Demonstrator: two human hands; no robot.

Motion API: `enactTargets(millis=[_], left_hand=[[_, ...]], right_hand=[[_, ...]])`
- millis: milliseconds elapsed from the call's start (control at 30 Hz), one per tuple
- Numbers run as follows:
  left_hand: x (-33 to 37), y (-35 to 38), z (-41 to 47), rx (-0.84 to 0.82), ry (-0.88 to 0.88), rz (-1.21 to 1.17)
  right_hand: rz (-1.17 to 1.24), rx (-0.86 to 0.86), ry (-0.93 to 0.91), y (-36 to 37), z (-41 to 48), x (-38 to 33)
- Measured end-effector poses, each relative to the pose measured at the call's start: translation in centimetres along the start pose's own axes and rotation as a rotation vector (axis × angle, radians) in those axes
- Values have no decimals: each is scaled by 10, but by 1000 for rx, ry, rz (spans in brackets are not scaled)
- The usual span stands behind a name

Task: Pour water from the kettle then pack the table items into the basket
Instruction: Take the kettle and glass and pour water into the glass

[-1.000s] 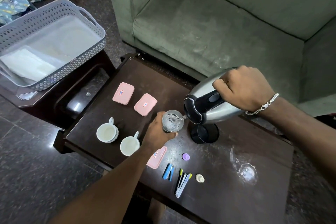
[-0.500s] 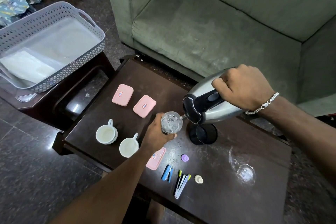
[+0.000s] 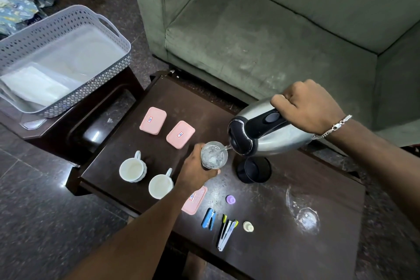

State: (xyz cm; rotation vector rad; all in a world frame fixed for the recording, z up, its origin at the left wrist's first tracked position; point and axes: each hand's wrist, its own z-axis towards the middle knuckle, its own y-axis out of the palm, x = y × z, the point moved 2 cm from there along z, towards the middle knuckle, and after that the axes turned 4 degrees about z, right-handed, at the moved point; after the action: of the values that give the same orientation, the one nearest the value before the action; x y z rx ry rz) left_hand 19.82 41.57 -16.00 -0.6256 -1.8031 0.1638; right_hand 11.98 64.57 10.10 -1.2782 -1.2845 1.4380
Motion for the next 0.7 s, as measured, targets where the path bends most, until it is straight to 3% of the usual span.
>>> enactTargets(millis=[700], left_hand=[[-6,1,5,-39,-18,10]], right_hand=[[575,20,333,20,3,50]])
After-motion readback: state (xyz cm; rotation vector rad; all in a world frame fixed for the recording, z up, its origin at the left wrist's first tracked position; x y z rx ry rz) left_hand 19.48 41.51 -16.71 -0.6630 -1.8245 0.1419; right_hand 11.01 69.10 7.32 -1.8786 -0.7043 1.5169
